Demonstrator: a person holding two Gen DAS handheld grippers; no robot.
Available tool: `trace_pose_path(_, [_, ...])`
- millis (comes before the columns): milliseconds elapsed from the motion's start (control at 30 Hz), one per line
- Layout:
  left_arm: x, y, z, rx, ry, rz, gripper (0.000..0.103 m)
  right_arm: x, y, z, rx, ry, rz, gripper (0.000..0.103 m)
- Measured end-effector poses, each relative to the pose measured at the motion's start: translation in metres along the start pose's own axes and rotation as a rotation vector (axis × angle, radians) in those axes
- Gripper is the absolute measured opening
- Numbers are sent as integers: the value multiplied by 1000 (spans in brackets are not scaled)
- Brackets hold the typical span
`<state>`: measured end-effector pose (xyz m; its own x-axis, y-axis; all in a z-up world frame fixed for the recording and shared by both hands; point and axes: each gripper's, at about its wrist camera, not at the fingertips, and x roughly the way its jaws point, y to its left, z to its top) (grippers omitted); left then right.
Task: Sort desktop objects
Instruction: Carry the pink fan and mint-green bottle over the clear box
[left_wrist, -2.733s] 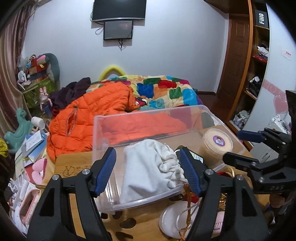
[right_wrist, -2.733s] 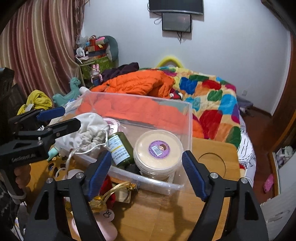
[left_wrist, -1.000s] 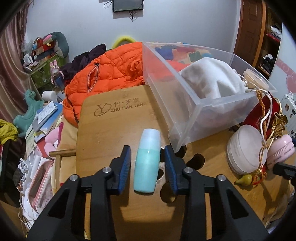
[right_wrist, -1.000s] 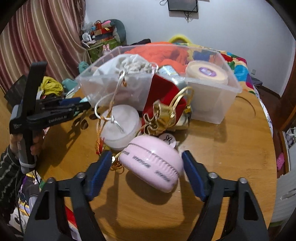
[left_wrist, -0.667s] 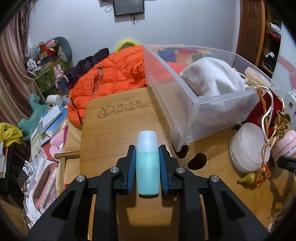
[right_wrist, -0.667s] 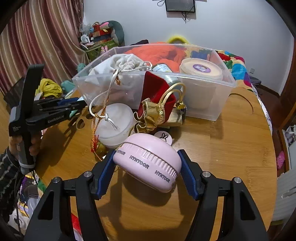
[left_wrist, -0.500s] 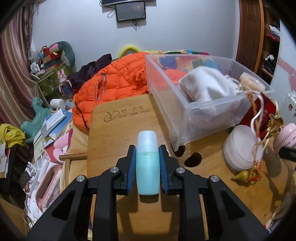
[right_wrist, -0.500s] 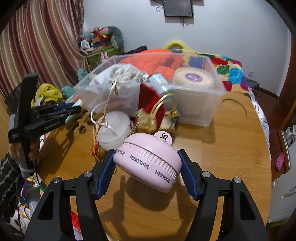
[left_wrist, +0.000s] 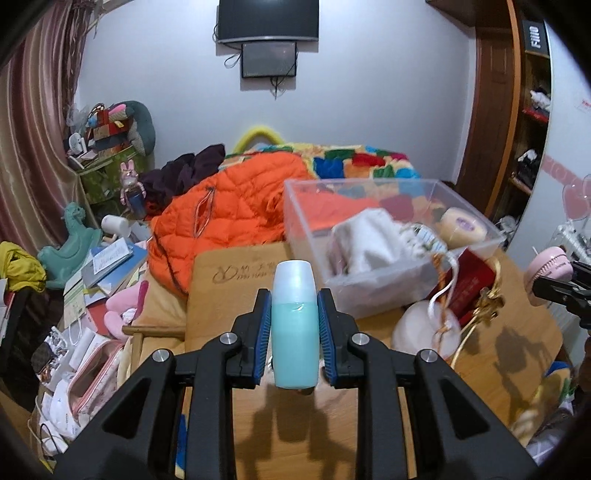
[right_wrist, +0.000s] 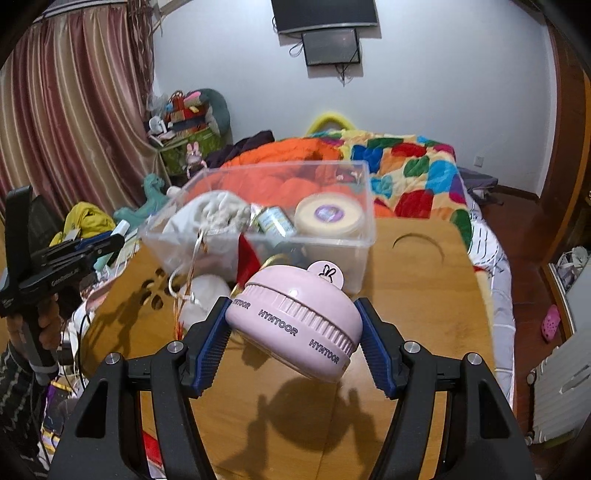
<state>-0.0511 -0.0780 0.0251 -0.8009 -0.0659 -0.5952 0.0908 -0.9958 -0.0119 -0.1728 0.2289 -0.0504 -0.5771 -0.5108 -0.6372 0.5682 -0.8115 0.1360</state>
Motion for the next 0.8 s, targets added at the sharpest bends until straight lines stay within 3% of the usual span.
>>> trace_pose_path(333, [-6, -17, 21, 13, -60, -53, 24, -10, -4, 25, -28, -51, -26, 63])
trace_pose_path(800, [1, -28, 60, -27, -110, -84, 24, 18, 20, 76, -74, -79, 47, 63])
